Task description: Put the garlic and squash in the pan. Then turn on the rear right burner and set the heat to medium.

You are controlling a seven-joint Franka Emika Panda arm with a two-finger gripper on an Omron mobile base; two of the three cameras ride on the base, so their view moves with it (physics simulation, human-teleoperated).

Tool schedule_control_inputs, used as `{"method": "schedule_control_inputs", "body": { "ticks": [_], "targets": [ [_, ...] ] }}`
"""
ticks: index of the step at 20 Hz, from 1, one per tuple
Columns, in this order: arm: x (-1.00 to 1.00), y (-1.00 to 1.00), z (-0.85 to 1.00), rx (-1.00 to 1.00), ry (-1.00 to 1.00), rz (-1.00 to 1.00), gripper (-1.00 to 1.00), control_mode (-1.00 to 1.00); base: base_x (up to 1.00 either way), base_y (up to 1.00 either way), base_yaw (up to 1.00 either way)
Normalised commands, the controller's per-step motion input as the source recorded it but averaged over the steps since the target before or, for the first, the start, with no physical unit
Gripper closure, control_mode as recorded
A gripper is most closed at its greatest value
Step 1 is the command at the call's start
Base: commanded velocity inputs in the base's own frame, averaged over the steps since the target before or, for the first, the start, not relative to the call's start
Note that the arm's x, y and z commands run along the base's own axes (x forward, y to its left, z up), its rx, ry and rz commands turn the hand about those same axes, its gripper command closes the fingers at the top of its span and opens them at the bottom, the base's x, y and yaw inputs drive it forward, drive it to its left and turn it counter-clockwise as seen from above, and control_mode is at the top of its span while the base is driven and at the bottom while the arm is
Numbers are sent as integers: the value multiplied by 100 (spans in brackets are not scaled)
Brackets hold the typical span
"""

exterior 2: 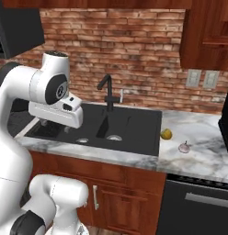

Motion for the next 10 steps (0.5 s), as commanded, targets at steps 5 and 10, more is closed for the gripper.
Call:
{"method": "schedule_control_inputs", "body": {
  "ticks": [5, 10],
  "targets": [
    [0, 0, 0, 0, 0, 0, -100, 100, 19, -51, 0],
    [0, 0, 0, 0, 0, 0, -100, 100, 17, -47, 0]
  ]
}}
